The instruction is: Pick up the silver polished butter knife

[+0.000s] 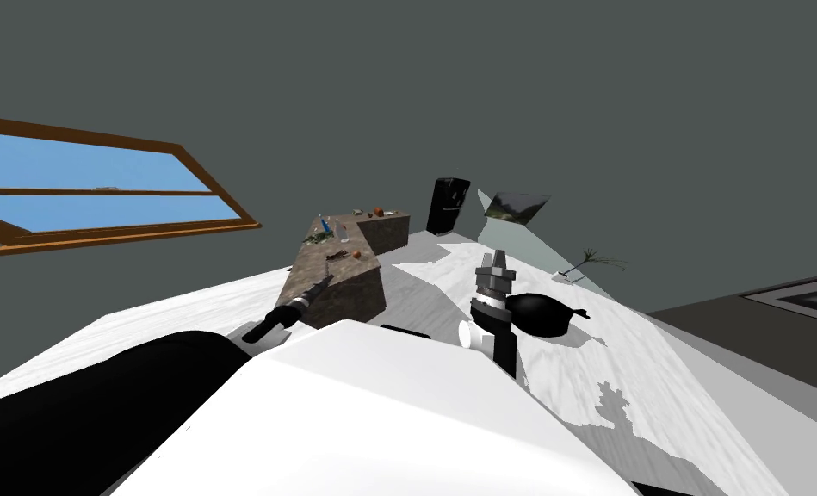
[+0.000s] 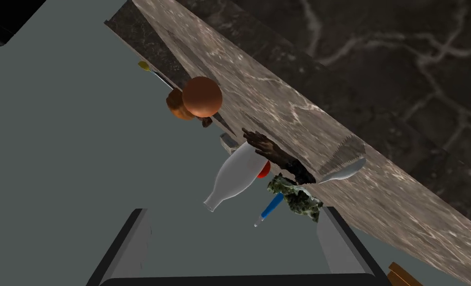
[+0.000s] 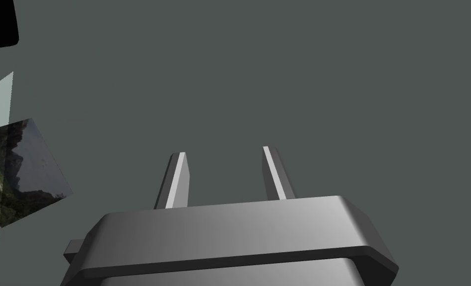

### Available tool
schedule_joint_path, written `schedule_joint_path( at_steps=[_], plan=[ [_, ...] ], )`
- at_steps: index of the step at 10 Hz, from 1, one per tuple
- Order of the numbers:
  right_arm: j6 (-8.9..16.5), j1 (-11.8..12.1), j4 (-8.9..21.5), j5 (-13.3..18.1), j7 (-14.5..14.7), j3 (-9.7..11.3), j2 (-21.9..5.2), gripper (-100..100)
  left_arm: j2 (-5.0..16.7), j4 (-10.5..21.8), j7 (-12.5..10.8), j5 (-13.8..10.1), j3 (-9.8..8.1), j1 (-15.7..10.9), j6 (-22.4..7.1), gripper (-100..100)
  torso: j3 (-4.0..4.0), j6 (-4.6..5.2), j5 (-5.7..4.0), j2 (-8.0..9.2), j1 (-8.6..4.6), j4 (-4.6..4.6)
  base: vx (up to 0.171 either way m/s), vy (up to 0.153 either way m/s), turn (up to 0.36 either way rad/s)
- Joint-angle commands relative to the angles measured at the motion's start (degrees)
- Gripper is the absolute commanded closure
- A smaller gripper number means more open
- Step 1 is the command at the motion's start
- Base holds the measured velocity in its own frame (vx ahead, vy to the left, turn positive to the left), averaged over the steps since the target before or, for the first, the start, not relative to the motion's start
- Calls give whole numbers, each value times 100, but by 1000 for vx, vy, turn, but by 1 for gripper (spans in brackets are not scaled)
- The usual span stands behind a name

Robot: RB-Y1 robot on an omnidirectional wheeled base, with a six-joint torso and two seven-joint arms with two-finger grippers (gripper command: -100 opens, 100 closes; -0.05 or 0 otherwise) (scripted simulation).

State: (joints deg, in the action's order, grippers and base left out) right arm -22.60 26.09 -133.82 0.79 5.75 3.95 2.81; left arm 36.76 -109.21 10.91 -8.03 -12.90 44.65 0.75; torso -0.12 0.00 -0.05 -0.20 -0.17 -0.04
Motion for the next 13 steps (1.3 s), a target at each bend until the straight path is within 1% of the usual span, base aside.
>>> schedule_joint_path(
  at_steps=[1,2,3,4,6,7,10,11,13],
  plan=[
    [0,0,0,0,0,0,0,0,232,286,19,-61,-49,70,-129,-100,0,0,0,0,0,0,66,-47,-100],
    [0,0,0,0,0,0,0,0,367,470,34,-113,-111,199,-264,-100,-2,3,1,-4,1,0,98,-69,-174],
    [0,0,0,0,0,0,0,0,575,643,44,-164,-170,328,-393,-100,-6,1,-1,-11,-4,-2,118,-71,-143],
    [0,0,0,0,0,0,0,0,596,643,44,-164,-170,328,-393,-100,-11,2,-1,-20,-6,-4,76,-36,-42],
    [0,0,0,0,0,0,0,0,925,976,51,-257,-271,577,-632,-100,-2,2,0,-4,1,-1,69,-36,-131],
    [0,0,0,0,0,0,0,0,925,976,51,-257,-271,577,-632,-100,-4,3,1,-7,5,-1,63,-10,-57],
    [0,0,0,0,0,0,0,0,1343,1429,26,-372,-361,926,-929,-100,-5,1,0,-9,5,-2,102,-23,-141],
    [0,1,0,0,0,0,0,0,1343,1429,26,-372,-361,926,-929,-100,-14,2,2,-26,8,-5,96,-12,-57],
    [0,0,0,0,0,0,0,0,1573,1690,-15,-431,-376,1138,-1082,-100,-4,2,2,-6,10,-1,77,-3,-142]
  ],
)
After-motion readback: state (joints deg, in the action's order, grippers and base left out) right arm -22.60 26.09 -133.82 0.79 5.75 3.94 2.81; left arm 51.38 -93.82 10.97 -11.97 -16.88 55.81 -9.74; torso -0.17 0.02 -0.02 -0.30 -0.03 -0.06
